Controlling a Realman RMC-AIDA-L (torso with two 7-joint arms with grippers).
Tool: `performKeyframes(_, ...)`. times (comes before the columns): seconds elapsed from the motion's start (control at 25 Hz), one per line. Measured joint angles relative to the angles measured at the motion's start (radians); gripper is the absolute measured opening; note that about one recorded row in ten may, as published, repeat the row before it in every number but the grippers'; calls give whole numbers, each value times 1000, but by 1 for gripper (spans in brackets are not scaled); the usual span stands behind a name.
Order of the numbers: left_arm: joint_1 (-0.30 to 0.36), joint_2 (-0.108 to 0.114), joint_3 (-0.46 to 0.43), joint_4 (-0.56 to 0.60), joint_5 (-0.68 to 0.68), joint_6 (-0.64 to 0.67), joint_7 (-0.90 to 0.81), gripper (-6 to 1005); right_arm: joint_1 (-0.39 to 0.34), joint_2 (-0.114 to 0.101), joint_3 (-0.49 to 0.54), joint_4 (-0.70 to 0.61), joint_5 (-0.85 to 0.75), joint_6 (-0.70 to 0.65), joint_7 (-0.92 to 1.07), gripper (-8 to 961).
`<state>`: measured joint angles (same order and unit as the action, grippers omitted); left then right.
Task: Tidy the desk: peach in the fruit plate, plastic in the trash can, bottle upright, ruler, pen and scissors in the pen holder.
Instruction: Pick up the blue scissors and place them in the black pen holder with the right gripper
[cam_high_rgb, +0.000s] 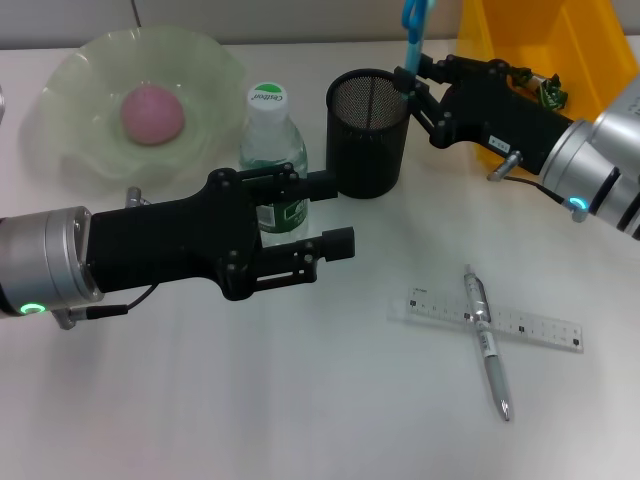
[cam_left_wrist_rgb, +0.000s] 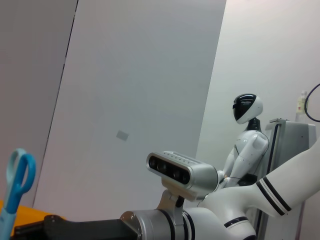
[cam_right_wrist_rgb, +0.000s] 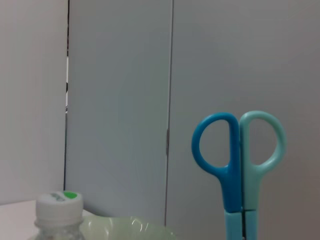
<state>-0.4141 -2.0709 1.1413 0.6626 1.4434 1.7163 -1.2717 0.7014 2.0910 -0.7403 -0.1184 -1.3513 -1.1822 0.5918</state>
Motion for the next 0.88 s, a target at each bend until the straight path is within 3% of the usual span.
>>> performKeyframes(0.88,3,0,0,0,0,3,0,635,31,1,0,32,0,28,-18,218)
